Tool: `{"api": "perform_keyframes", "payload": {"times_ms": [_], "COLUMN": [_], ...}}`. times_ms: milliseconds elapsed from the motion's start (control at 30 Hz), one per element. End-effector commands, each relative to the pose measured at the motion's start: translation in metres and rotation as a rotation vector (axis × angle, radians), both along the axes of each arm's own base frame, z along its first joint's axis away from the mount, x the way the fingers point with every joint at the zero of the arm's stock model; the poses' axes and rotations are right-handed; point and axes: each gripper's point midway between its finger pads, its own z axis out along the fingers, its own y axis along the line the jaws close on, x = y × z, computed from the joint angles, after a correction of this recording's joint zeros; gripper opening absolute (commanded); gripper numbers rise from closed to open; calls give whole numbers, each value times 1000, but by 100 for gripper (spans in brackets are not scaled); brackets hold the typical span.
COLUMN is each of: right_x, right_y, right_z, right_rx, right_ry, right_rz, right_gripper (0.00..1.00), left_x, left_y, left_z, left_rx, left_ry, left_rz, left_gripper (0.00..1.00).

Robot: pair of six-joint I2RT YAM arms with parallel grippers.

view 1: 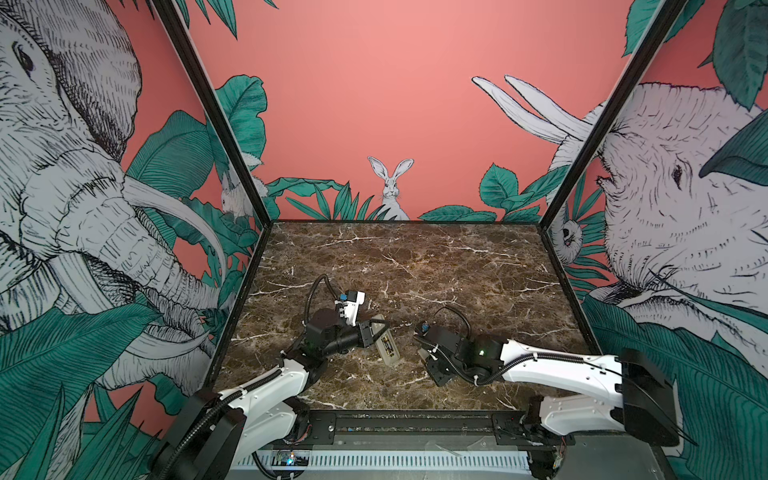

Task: Load the batteries into the remote control
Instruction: 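Lower the cover onto the remote's battery compartment with the right gripper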

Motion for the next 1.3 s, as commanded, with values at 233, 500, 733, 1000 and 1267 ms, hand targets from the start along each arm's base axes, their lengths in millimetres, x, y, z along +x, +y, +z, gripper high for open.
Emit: {"api": "perform_keyframes", "payload": {"times_ms": [233,500,733,1000,1267], "right_x": [11,14,17,19,21], "right_y": [51,68,78,79,84], "right_z": [52,61,60,57,49], "right_rx": [120,132,76,61,61], "right_ry": [-86,-72,-52,-43,-26], "right_rz": [19,27,37,31,32], "right_gripper": [15,16,16,17,17], "left_x": [13,14,13,11,11], "left_y": [0,1,0,0,-1], "left_z": [15,14,14,13,13], "left_rx": [-58,-53,-50,-43,-45], "left_ry": [-32,-33,-38,-41,-46], "left_rz": [63,70,66,59,55], "left_gripper": [0,0,0,0,0]}}
